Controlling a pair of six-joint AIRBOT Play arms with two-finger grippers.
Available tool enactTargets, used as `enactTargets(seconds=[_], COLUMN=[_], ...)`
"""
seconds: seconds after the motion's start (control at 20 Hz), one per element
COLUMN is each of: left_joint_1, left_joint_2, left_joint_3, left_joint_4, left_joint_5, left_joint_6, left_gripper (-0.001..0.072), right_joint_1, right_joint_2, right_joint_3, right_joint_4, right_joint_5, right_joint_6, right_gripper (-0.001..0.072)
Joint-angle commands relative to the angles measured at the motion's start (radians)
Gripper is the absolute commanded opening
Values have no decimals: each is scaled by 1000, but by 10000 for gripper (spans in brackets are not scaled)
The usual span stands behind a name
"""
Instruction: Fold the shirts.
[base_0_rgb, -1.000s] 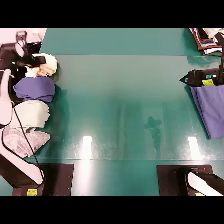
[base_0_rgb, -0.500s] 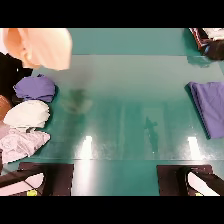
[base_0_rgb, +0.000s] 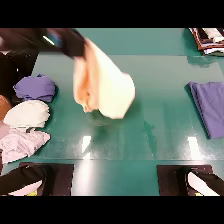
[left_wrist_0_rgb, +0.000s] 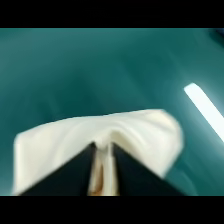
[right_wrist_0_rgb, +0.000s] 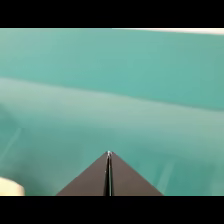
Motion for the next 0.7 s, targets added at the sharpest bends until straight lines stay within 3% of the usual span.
enactTargets(seconds=[0.0,0.15,0.3,0.45,0.65], left_joint_1=[-151,-127,46,243,410], left_joint_2=[-45,-56,-24,-26,-26], left_joint_3=[-231,-262,-242,-307,-583], left_joint_4=[-192,-72,48,27,-123], left_joint_5=[126,120,21,-77,13], left_joint_6=[-7,0,-2,-3,2], left_gripper=[599,607,607,607,607], right_joint_1=[1,1,1,1,1], right_joint_2=[1,1,1,1,0], right_joint_3=[9,9,9,9,9], right_joint_4=[1,1,1,1,1], right_joint_5=[97,142,167,167,166], right_joint_6=[1,1,1,1,1], right_gripper=[19,18,18,19,19])
